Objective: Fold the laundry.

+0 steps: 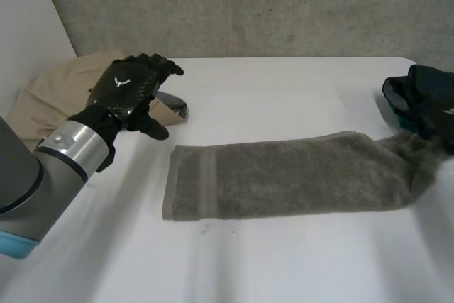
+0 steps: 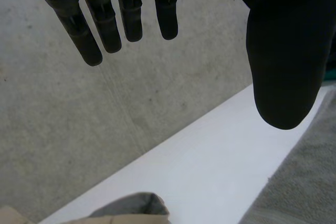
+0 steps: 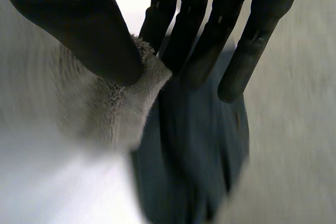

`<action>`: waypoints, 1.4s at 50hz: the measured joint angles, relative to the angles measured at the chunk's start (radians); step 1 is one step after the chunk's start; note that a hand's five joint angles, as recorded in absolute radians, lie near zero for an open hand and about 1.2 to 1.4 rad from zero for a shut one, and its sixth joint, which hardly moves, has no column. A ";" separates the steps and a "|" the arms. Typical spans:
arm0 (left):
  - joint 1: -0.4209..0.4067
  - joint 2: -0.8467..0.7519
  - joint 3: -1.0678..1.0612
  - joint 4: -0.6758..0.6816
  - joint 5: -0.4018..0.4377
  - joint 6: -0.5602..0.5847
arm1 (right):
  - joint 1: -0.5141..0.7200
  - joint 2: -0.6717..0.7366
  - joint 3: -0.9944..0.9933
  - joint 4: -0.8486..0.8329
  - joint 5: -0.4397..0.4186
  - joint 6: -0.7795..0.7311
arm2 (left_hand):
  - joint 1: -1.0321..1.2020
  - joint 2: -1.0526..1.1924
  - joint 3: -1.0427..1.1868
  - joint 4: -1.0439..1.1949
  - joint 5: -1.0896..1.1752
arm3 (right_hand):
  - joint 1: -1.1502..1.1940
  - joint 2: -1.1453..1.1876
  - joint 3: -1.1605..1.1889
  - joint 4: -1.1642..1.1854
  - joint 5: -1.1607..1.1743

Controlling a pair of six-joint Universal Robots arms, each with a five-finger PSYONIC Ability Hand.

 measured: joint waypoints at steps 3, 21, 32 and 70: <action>0.004 0.029 -0.002 -0.002 -0.001 0.000 | 0.156 -0.013 -0.008 -0.040 -0.026 0.044 | 0.000 0.000 -0.001 -0.001 0.000 | 0.000 0.000 0.000 0.000 0.000; 0.060 0.105 -0.057 0.000 -0.041 0.000 | 0.895 0.328 -0.195 -0.262 -0.139 0.079 | -0.027 -0.015 -0.013 -0.011 -0.015 | 0.000 0.000 0.001 0.001 0.004; 0.046 0.058 -0.040 0.012 -0.038 0.001 | 0.835 0.234 -0.141 -0.247 -0.006 0.286 | -0.027 -0.019 -0.013 -0.019 -0.019 | -0.888 -0.963 -0.976 -0.984 -0.945; -0.088 0.002 0.009 0.003 -0.162 0.012 | 0.853 0.170 -0.061 -0.300 0.066 0.131 | -0.027 -0.028 -0.029 -0.026 -0.025 | -0.015 0.003 -0.002 -0.002 0.018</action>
